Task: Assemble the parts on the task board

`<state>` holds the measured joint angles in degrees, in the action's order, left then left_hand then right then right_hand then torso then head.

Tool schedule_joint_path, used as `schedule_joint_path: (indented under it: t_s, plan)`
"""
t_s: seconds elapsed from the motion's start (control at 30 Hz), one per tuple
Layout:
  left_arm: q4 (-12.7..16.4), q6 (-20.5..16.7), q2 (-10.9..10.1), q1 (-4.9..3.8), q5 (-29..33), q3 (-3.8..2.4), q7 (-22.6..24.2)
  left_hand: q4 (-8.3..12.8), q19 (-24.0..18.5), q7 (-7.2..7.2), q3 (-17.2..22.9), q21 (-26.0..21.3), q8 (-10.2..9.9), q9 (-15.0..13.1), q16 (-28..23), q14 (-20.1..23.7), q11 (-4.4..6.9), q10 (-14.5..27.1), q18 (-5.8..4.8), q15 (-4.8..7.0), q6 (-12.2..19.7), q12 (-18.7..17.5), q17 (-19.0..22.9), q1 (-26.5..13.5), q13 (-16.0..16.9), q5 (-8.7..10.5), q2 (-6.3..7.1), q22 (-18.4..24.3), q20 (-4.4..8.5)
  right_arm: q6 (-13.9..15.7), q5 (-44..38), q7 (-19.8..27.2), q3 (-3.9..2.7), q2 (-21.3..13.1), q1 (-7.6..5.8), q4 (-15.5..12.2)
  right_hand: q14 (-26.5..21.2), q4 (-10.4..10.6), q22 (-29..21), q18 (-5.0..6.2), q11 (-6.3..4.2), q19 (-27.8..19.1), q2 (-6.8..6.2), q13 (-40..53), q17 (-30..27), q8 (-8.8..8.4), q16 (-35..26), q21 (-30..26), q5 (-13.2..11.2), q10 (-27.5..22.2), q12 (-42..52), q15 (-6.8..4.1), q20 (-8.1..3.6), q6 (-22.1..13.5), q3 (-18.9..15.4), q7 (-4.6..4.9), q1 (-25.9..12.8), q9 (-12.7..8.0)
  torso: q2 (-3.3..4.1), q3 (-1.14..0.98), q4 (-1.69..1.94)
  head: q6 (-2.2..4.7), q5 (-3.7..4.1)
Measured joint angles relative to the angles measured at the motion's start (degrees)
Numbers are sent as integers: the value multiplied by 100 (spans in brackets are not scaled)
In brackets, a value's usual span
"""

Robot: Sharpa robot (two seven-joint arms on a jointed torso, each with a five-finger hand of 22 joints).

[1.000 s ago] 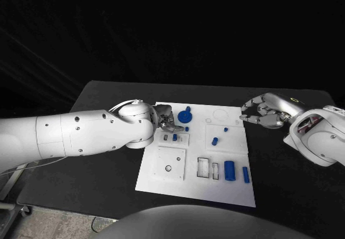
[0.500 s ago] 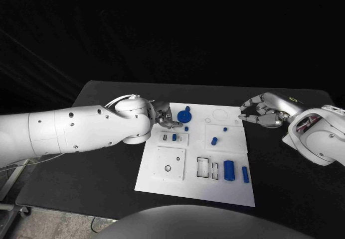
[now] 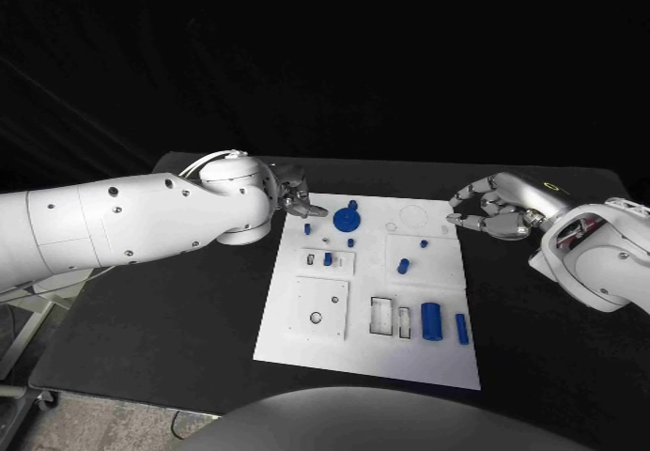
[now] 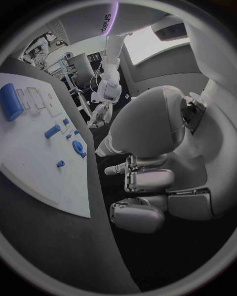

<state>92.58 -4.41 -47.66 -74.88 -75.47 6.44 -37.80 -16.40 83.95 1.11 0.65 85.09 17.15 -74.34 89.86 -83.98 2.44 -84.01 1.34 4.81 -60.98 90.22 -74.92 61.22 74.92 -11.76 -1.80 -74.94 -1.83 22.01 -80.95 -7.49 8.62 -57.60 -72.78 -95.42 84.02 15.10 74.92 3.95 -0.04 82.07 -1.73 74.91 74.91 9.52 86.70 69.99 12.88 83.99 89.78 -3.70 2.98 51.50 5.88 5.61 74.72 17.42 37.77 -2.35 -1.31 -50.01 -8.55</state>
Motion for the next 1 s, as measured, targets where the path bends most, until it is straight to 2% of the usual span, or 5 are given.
schedule_joint_path:
  t_s: [0.1,0.33,0.77,1.0]
  plan:
    - [-109,54,-6,-4,14,3,-3,0,0,0,0,0,0,-5,0,0,0,0,0,0,0,0,0,0,0,0,0,0,0,6,15,14,0,-19,0,-10,0,0,0,0,0,0,0,0,0,0,0,0,0,0,0,0,0,0,0,0,0,0,4,7,6,0,3]
    - [-370,129,34,-5,52,9,-8,0,0,0,0,0,0,-5,0,0,0,0,0,0,39,0,0,0,0,0,0,1,0,8,34,28,0,-47,0,-22,0,0,-1,0,0,0,0,0,0,0,0,0,32,0,0,0,0,21,0,21,0,-5,5,7,10,0,-8]
    - [-885,281,404,41,218,15,-2,-14,0,21,-32,0,-28,-18,0,0,0,0,0,0,60,0,1,22,0,18,22,2,0,5,54,44,0,-62,0,-46,0,0,-1,0,0,0,25,-1,0,0,0,0,65,0,0,0,0,21,0,21,-25,-10,1,8,1,0,-16]
    - [-1055,343,536,77,293,15,11,-24,0,41,-56,-22,-54,-17,0,0,0,0,1,0,81,0,1,22,0,34,22,2,0,1,60,45,0,-73,0,-53,0,0,-2,0,0,0,23,-1,-1,0,0,0,96,0,0,0,0,21,0,21,-23,-10,-4,3,-2,0,-16]
